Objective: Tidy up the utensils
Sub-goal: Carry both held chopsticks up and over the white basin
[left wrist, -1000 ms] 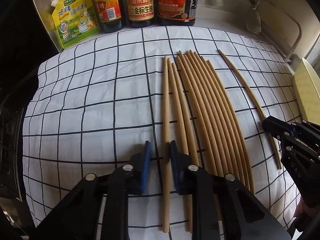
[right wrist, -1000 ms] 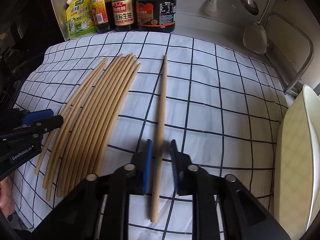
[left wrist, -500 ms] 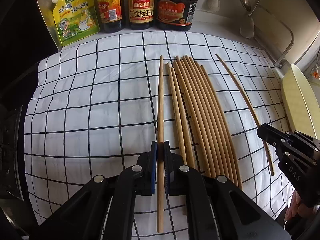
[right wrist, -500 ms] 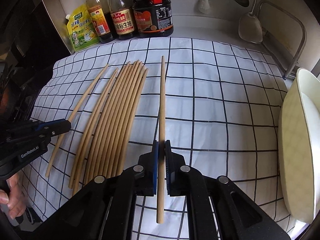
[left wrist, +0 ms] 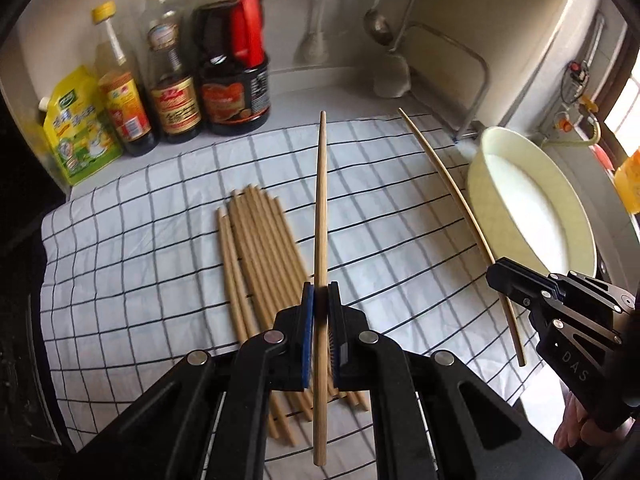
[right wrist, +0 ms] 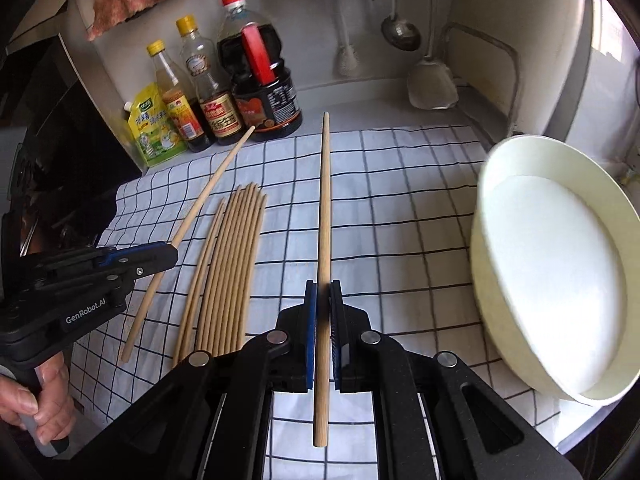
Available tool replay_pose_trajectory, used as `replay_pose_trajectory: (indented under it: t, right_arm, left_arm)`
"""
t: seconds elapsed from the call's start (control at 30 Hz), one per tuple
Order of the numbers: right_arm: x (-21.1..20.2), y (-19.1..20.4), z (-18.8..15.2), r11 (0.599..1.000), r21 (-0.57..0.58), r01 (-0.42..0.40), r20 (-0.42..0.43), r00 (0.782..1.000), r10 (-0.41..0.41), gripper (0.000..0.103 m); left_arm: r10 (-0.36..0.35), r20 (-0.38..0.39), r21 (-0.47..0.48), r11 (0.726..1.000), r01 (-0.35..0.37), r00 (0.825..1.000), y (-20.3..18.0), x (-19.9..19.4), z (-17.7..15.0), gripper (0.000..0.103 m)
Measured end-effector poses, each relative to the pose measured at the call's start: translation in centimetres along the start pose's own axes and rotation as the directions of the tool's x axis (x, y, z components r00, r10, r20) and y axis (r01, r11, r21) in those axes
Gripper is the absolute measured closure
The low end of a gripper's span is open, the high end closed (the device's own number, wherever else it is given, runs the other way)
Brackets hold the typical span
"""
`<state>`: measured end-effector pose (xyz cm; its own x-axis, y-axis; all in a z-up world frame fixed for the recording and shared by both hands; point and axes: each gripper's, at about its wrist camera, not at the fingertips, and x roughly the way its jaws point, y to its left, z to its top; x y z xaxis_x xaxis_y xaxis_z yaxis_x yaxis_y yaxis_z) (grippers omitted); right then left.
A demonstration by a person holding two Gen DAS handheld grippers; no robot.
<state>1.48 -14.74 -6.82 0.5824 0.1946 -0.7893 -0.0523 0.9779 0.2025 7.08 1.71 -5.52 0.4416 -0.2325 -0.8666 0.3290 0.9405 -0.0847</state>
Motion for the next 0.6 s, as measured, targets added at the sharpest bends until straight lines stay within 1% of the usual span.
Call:
replay_pose_trajectory:
  t: [0.1, 0.17, 0.27, 0.37, 0.5, 0.6]
  right_arm:
    - [-2.2, -3.4, -0.1, 0.996, 0.064, 0.056, 0.031, 0.998, -0.058, 0.097]
    - [-3.5, -5.9, -0.4, 0.989, 0.112, 0.098, 0.045, 0.994, -0.103, 0.097]
    - [-4.8, -9.8, -1.0, 0.971, 0.181, 0.154, 0.052, 0.985, -0.166, 0.097]
    - [-5.6, -13.2, -1.3, 0.951, 0.235, 0.202, 0.048, 0.975, -0.218, 0.097]
    - [-5.9, -17.3, -1.2, 0.928, 0.296, 0.228, 0.041, 0.967, -0.251, 0.097]
    - [-5.3, -19.6, -0.9, 0.915, 0.326, 0.236, 0.032, 0.965, -0.26, 0.097]
  left_arm:
    - [-0.058, 0.013, 0.075, 0.996, 0.057, 0.998, -3.8, 0.2, 1.7, 0.096]
    - [-0.096, 0.011, 0.128, 0.987, 0.093, 0.995, -6.6, 0.6, 2.9, 0.096]
    - [-0.159, 0.01, 0.213, 0.965, 0.153, 0.987, -10.9, 0.9, 4.4, 0.096]
    - [-0.21, 0.012, 0.302, 0.933, 0.197, 0.978, -15.4, 1.4, 6.0, 0.096]
    - [-0.259, -0.029, 0.361, 0.898, 0.251, 0.966, -20.2, 3.4, 7.6, 0.096]
    - [-0.264, -0.063, 0.39, 0.881, 0.267, 0.962, -23.0, 5.3, 8.2, 0.096]
